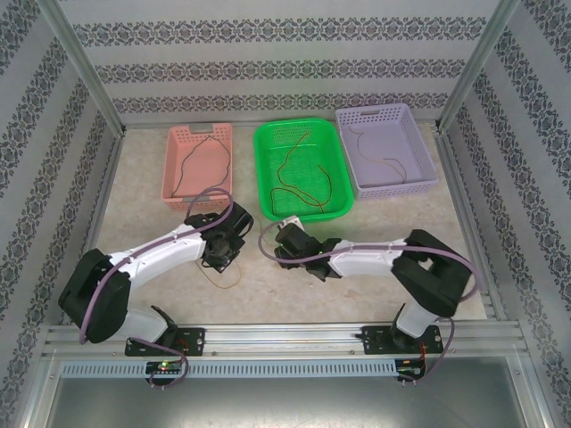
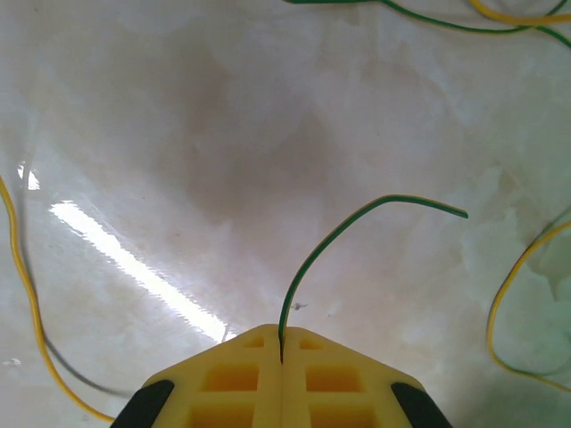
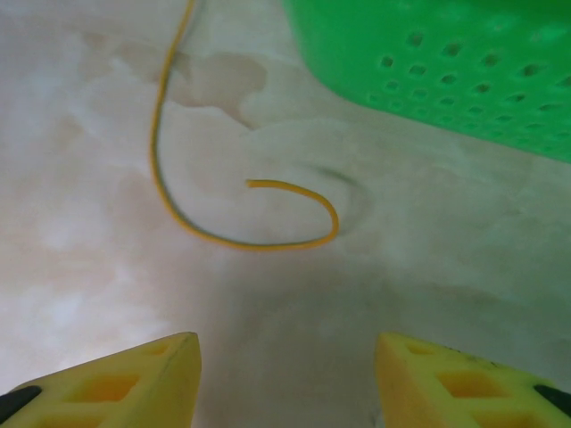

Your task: Untangle the cables

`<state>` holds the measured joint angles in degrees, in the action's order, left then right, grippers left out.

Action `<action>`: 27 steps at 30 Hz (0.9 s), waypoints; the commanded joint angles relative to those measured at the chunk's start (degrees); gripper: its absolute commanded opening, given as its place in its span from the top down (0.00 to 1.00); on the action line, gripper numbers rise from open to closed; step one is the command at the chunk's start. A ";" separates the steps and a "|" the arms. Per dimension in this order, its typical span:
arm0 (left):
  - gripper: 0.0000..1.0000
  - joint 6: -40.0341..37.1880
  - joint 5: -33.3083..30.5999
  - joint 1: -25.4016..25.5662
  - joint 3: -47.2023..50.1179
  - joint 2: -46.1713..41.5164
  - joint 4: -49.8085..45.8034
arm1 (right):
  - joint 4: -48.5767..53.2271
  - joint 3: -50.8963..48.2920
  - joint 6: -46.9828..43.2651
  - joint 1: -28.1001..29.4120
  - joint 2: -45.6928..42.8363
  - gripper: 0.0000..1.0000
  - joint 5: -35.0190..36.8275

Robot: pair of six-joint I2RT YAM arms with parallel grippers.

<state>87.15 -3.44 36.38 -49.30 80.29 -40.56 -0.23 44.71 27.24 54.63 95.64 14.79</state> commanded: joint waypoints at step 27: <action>1.00 -31.19 -22.09 -0.06 -14.14 -31.13 -20.38 | 8.50 0.12 12.83 0.43 -16.53 1.00 8.41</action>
<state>64.16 -15.25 36.38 -59.90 51.86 -56.62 2.37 45.67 37.71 54.63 86.15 20.49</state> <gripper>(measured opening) 0.047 0.059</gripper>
